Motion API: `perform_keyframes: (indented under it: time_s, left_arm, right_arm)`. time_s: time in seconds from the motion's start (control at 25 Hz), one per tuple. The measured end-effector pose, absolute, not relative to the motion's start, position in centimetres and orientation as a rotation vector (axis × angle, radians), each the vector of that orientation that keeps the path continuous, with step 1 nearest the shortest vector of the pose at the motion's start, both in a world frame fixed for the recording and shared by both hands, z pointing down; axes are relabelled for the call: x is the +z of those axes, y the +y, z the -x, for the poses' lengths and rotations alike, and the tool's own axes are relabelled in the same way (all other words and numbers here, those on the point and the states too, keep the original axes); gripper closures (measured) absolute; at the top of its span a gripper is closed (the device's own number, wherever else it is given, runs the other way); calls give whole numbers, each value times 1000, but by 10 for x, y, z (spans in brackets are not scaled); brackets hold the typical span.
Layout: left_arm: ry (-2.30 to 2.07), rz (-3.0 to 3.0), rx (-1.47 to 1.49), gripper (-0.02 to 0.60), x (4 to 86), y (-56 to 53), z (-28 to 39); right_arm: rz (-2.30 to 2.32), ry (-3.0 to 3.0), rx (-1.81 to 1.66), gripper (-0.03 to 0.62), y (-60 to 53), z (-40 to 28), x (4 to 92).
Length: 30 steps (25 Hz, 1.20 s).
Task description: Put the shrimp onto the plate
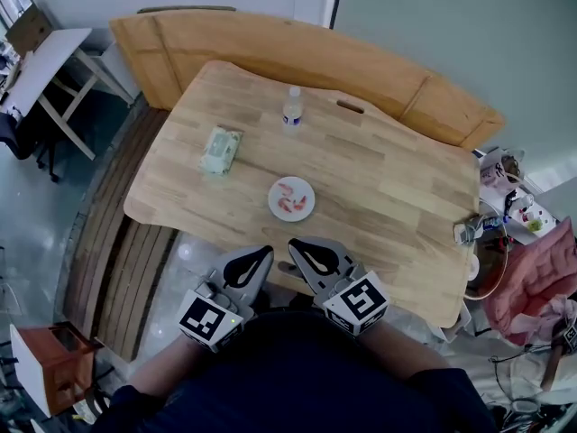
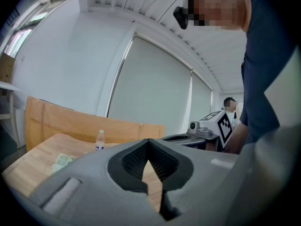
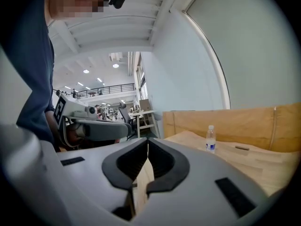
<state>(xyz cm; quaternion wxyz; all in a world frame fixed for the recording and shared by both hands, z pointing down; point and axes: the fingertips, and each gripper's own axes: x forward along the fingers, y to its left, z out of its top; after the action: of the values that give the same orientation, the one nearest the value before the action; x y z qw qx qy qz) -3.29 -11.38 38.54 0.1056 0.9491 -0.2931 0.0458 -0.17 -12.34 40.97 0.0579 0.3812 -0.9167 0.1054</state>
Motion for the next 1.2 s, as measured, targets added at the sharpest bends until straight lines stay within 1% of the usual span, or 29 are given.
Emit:
perform_keyframes:
  time_s: [0.44,1.2]
  left_arm:
    - [-791,-2828,175,578,387,-103,28]
    - [-758,-2842,169,578,386,-103,27]
  right_arm:
    - [-1171,-2811,270,585,-105,10,401]
    - [-1191,-2801,255,585,-104,12,398]
